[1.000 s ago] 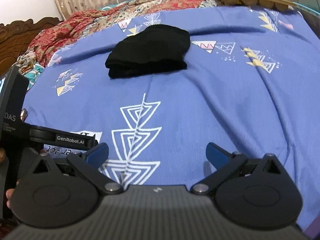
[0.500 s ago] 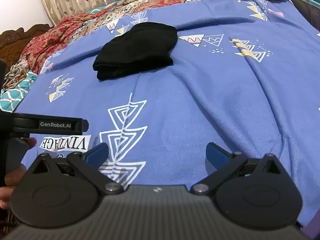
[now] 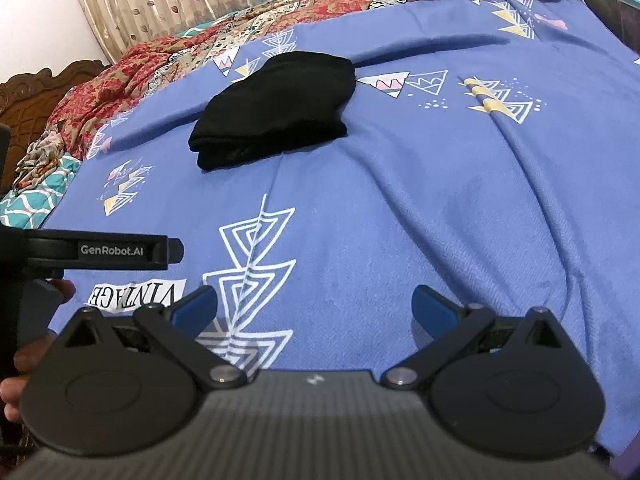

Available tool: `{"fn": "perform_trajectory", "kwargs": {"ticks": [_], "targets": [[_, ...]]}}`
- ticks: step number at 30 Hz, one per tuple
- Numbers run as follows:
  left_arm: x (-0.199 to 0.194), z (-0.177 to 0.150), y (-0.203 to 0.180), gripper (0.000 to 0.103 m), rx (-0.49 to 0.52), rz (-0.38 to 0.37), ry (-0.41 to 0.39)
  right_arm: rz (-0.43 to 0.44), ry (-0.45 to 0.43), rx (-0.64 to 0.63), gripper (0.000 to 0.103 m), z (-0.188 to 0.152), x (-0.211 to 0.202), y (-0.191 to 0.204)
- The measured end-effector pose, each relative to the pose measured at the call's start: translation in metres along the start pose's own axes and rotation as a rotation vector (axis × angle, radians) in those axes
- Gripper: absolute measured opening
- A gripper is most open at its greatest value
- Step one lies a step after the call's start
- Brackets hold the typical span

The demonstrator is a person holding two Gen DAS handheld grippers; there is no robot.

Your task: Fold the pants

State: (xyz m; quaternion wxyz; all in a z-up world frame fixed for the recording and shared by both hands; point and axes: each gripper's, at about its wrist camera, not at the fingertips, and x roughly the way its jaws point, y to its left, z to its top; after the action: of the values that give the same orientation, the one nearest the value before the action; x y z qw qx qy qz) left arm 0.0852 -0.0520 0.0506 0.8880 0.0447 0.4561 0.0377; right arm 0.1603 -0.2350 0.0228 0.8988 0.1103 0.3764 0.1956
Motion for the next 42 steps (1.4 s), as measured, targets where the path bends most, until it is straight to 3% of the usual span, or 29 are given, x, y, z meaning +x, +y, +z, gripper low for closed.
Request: {"fn": "perform_trajectory", "kwargs": {"ticks": [25, 29, 34, 38, 42], "targets": [[0.011, 0.009, -0.013, 0.103, -0.016, -0.018, 0.049, 0.040, -0.029, -0.038, 0.103, 0.011, -0.004, -0.016], [0.004, 0.019, -0.024, 0.103, 0.002, 0.011, 0.024, 0.059, -0.047, -0.064, 0.103, 0.022, -0.016, -0.029], [-0.007, 0.040, -0.042, 0.103, -0.045, -0.046, 0.017, 0.070, 0.000, -0.062, 0.103, 0.037, -0.022, -0.057], [-0.008, 0.041, -0.064, 0.103, 0.026, -0.026, 0.018, 0.059, -0.013, -0.037, 0.103, 0.038, -0.024, -0.070], [-0.009, 0.043, -0.066, 0.103, 0.023, -0.034, 0.033, 0.046, -0.006, -0.007, 0.103, 0.034, -0.024, -0.071]]}}
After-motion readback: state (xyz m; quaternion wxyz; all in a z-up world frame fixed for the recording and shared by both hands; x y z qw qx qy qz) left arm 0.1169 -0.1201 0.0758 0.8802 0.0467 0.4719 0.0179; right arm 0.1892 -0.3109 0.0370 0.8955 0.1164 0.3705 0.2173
